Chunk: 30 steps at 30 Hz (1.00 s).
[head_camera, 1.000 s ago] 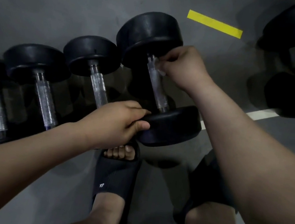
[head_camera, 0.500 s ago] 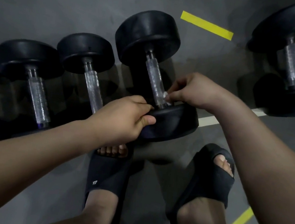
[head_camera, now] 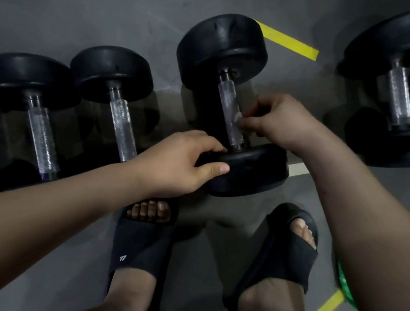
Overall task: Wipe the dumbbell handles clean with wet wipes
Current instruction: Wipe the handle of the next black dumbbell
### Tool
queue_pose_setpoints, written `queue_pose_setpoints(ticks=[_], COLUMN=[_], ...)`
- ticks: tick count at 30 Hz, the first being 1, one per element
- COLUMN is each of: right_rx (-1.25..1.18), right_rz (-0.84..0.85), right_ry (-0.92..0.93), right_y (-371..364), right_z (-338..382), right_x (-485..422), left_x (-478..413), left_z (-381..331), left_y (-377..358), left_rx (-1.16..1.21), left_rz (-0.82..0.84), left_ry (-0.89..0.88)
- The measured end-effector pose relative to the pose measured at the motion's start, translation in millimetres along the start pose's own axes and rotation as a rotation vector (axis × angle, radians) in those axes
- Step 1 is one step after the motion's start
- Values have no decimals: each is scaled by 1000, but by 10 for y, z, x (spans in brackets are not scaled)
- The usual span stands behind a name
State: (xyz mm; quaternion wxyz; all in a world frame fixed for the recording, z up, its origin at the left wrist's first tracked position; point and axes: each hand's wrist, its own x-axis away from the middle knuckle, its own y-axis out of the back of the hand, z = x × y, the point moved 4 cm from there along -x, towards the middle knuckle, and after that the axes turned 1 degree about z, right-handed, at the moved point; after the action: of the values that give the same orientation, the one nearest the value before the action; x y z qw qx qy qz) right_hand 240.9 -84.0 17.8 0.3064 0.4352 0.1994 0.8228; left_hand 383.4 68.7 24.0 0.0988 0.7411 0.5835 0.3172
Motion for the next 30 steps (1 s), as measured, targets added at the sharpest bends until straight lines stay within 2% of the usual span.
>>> queue_pose_setpoints(ticks=[2, 4, 8, 10, 15, 17, 24, 30], right_rx=[142, 197, 45, 16, 196, 151, -143, 9], right_rz=[119, 160, -67, -126, 66, -5, -425, -199], right_ry=[-15, -11, 94, 112, 24, 42, 40, 32], right_y=[17, 22, -8, -12, 0, 6, -54, 12], right_z=[-24, -11, 167, 222, 139, 180, 293, 124], right_x=[89, 114, -24, -53, 67, 15, -378, -142], left_x=[-17, -35, -61, -69, -16, -17, -69, -92], left_z=[19, 19, 12, 3, 57, 52, 14, -15], left_y=[-24, -41, -49, -46, -71, -84, -126, -199], left_rx=[11, 9, 17, 25, 106, 116, 117, 182], left_rz=[-6, -27, -53, -56, -67, -82, -131, -198], left_ry=[24, 25, 26, 30, 84, 90, 99, 94])
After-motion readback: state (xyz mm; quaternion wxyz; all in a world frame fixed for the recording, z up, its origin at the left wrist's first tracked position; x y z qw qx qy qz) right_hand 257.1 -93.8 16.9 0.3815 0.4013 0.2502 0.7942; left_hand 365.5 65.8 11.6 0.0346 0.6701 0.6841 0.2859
